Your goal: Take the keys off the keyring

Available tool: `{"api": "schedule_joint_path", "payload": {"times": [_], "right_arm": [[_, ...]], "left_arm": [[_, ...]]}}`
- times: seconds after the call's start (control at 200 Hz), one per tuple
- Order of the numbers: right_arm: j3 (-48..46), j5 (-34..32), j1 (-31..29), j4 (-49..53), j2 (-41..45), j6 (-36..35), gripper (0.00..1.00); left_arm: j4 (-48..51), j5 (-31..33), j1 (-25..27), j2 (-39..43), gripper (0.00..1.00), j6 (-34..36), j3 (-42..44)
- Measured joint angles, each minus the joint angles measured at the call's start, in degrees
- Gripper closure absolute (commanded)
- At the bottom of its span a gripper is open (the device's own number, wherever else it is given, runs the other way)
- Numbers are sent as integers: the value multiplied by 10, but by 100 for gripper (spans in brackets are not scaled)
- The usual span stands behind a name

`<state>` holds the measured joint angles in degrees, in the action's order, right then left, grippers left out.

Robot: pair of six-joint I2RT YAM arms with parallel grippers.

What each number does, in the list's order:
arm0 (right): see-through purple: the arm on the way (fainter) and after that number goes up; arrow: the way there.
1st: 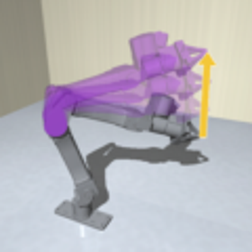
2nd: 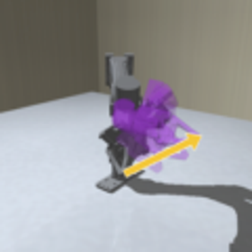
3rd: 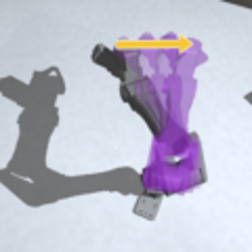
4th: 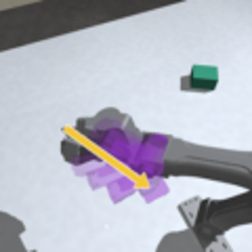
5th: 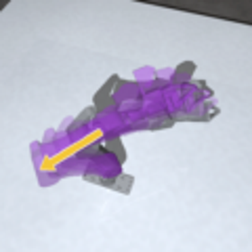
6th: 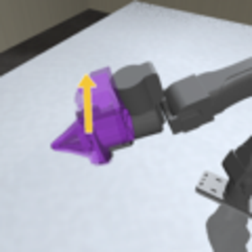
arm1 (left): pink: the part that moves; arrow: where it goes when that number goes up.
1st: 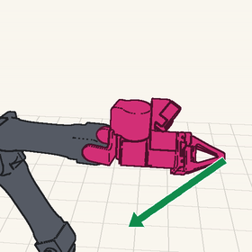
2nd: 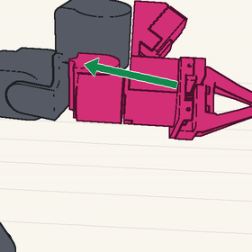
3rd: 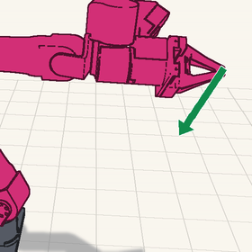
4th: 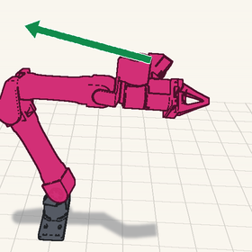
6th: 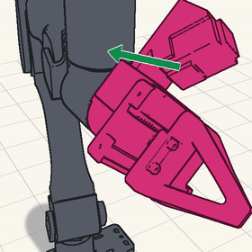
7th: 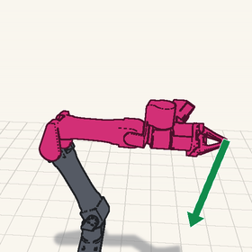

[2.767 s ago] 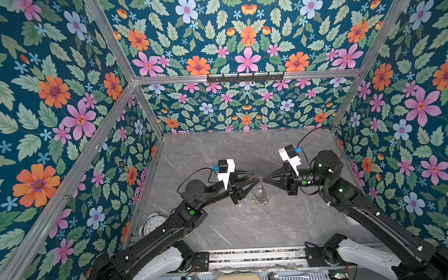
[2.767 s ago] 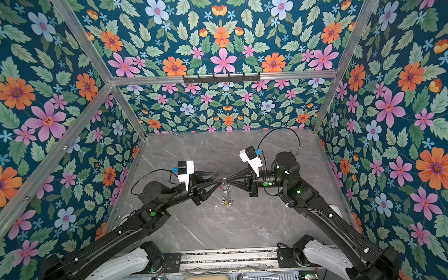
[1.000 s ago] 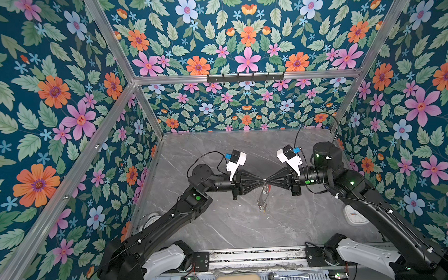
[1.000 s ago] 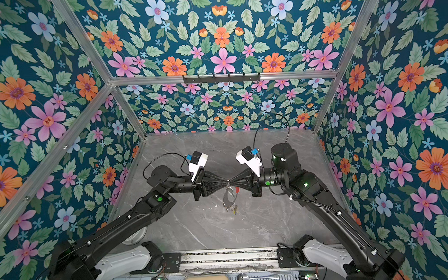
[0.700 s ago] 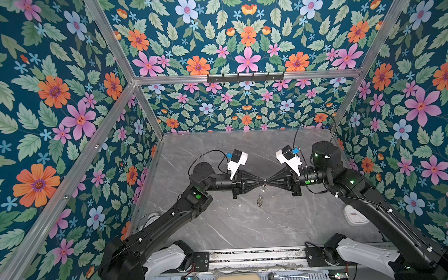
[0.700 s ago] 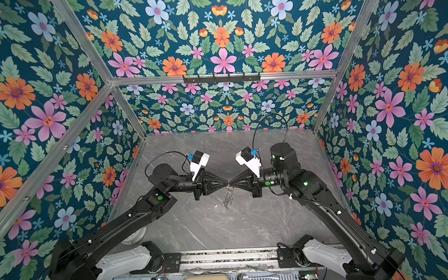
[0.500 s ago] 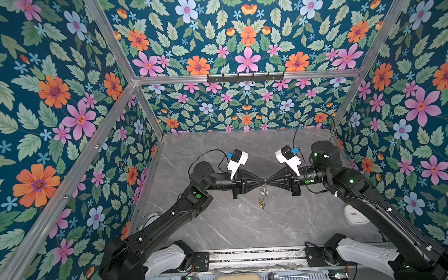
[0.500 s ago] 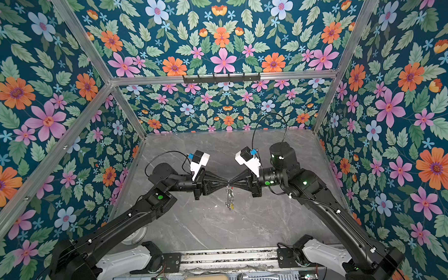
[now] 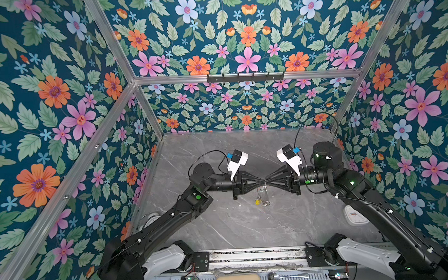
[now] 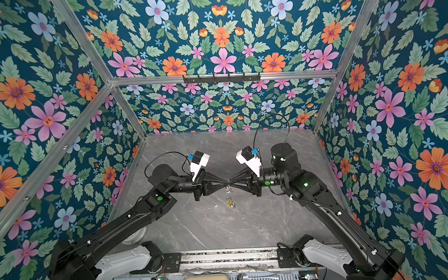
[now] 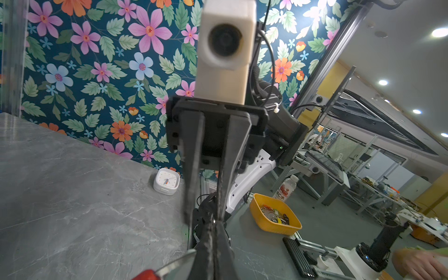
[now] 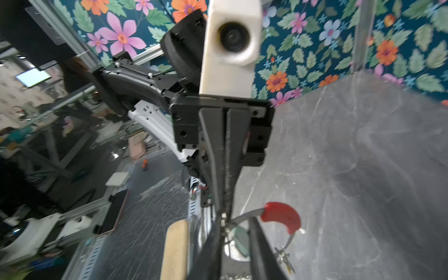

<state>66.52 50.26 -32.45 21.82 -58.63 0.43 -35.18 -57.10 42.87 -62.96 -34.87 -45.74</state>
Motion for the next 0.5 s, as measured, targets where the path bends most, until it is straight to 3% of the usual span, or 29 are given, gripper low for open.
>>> {"api": "schedule_joint_path", "payload": {"times": [0.115, 0.27, 0.5], "right_arm": [[-43, -38, -1, -58, 36, 28, 49], [-99, -101, 0, -129, 71, 60, 47], [-124, -124, -2, -183, 65, 97, 45]], "left_arm": [[18, 61, 11, 31, 100, 39, 10], [31, 164, 36, 65, 100, 101, 30], [31, 263, 64, 71, 100, 171, 32]]}}
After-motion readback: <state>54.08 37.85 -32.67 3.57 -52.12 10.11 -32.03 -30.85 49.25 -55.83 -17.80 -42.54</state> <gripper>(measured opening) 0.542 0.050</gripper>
